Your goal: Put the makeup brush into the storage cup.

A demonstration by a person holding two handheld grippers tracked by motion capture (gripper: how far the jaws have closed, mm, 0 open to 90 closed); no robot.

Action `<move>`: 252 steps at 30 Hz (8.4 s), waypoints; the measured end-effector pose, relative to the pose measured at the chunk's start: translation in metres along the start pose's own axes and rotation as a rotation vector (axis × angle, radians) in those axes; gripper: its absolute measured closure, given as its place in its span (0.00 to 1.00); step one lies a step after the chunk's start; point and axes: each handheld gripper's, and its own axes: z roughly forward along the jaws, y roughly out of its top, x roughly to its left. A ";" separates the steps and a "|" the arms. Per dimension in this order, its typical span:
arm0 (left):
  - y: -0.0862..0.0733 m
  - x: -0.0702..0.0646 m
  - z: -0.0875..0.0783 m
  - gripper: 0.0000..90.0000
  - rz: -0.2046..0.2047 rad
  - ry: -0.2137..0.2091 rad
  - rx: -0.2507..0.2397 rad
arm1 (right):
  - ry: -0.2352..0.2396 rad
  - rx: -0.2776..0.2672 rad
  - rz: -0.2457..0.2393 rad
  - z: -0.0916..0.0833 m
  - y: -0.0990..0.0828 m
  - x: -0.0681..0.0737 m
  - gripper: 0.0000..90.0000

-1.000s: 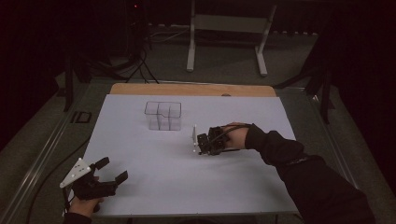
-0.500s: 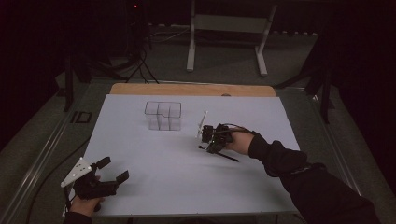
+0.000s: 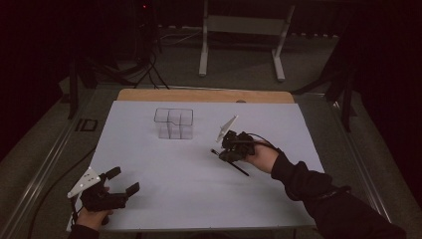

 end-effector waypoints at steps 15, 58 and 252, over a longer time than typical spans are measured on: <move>0.001 -0.001 0.001 0.01 0.007 -0.006 -0.003 | -0.052 -0.392 0.037 -0.010 -0.017 0.016 0.93; 0.001 -0.001 0.000 0.01 0.018 -0.003 -0.007 | -0.213 -0.793 0.113 -0.044 0.044 0.008 0.93; 0.002 -0.005 0.005 0.01 0.029 -0.075 -0.016 | -0.091 -0.539 0.230 -0.005 -0.025 -0.014 0.20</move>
